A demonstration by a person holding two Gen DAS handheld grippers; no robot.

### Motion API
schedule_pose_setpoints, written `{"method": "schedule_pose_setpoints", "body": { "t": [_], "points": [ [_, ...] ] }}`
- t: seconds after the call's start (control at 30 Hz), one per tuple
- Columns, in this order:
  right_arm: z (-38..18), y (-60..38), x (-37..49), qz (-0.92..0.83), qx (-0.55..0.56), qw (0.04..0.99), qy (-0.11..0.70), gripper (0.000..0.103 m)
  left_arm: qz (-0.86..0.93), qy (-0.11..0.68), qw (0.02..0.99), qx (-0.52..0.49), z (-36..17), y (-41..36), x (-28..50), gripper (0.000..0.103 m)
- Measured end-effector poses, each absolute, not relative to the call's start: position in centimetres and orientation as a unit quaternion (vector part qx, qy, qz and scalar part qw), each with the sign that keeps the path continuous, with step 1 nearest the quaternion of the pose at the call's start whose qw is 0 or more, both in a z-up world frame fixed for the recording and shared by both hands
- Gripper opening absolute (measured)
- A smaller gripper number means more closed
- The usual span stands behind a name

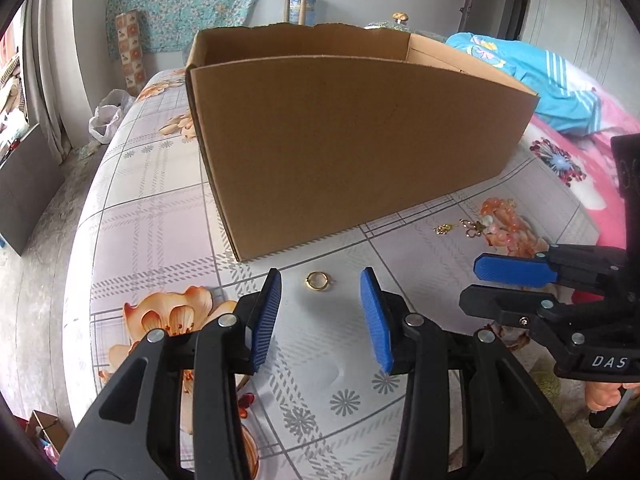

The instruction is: Organize jewelry

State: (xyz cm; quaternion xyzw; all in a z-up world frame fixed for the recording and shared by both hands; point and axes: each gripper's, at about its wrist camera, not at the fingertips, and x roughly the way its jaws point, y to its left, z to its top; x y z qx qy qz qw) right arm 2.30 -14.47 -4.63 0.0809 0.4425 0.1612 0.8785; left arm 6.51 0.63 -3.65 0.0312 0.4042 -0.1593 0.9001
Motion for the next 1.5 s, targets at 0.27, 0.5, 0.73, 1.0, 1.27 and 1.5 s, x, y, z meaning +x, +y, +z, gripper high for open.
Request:
{"method": "schedule_pose_setpoints", "body": {
  "t": [0.27,0.5,0.73,1.0,1.27,1.5],
  "points": [
    [-5.0,-13.9,2.6,0.155,0.073,0.877,0.449,0.034,-0.152,0.398,0.903,0.054,-4.3,0.2,6.7,0.026],
    [-5.5,-13.8,2.4,0.150,0.072,0.878,0.448,0.034,-0.149,0.390,0.906,0.067,-4.5,-0.3,6.8,0.015],
    [-4.8,-14.4,1.6,0.144,0.067,0.887,0.433,0.034,-0.149,0.389,0.906,0.068,-4.5,-0.4,6.5,0.011],
    [-3.7,-15.6,1.7,0.127,0.046,0.900,0.415,0.033,-0.151,0.392,0.906,0.055,-4.6,-0.2,5.2,0.011],
    [-4.2,-14.7,4.1,0.122,0.029,0.899,0.420,0.030,-0.154,0.390,0.907,0.045,-4.7,-0.3,5.0,0.011],
    [-4.8,-13.4,5.6,0.104,-0.023,0.901,0.420,0.027,-0.161,0.388,0.907,0.041,-4.8,0.4,4.9,0.011]
  ]
}}
